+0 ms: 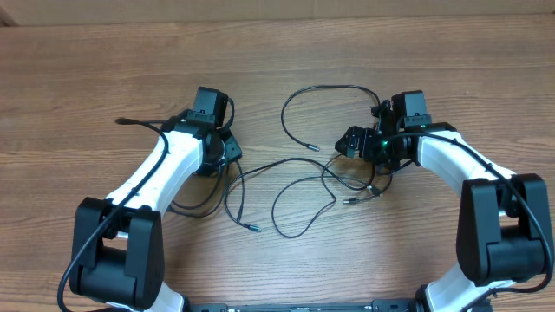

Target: Untangle cables

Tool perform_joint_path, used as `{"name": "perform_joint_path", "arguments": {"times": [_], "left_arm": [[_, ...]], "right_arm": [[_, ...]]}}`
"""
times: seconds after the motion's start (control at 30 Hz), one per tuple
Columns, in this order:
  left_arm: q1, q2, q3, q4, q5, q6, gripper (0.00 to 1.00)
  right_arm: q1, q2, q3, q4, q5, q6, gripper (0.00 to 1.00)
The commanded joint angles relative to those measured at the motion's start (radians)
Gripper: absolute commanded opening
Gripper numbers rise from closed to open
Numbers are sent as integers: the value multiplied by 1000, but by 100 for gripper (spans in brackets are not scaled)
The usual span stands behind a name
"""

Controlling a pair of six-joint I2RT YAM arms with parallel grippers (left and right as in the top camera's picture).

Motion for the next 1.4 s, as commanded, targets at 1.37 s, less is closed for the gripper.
{"name": "perform_joint_path", "arguments": {"times": [1.37], "left_arm": [[-39, 157, 16, 53, 5, -248, 41]], "right_arm": [[2, 6, 0, -5, 25, 1, 100]]}}
